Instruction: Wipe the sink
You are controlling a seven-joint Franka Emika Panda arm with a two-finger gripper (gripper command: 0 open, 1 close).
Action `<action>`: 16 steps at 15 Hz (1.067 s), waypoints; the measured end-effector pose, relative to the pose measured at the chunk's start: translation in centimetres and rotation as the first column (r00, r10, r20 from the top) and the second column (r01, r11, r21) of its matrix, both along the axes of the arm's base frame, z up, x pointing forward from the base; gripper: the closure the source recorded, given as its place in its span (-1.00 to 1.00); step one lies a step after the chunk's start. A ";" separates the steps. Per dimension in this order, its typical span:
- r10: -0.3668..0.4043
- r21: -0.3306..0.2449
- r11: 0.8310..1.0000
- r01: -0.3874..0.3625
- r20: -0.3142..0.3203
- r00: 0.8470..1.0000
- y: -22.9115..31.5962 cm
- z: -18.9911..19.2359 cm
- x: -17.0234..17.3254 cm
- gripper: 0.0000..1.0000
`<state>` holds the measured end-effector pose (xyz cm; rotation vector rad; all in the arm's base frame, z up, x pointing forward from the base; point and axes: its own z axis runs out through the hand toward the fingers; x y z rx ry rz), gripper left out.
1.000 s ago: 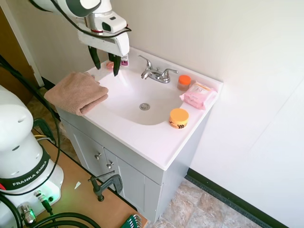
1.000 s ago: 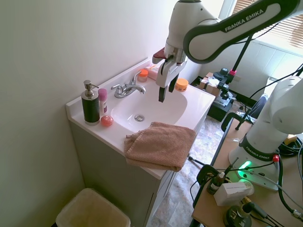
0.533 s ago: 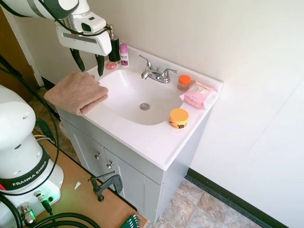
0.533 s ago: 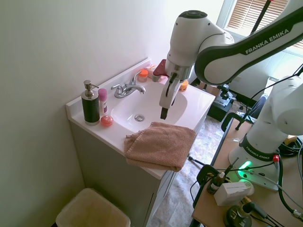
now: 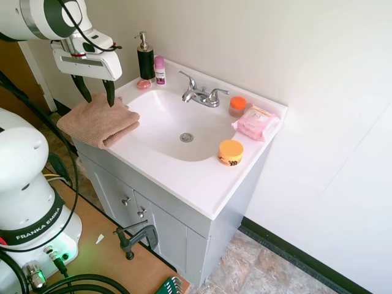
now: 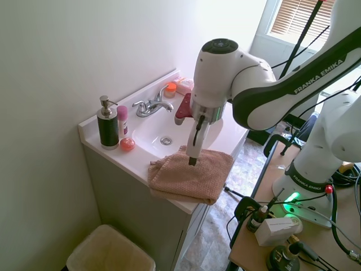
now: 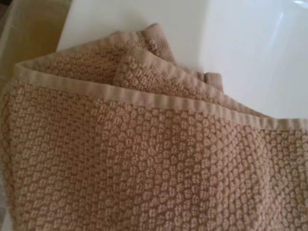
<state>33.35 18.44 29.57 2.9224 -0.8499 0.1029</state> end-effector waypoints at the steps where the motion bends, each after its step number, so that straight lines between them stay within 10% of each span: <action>1: 0.001 -0.004 1.000 -0.001 -0.005 1.000 0.1 -0.9 0.1 -1.00; 5: 0.008 -0.022 1.000 -0.008 -0.020 1.000 0.4 -3.5 0.1 -1.00; 6: 0.011 -0.029 1.000 -0.011 -0.020 1.000 0.4 -4.0 0.1 1.00; 16: 0.019 -0.038 0.999 -0.019 -0.008 1.000 0.7 -4.5 0.1 1.00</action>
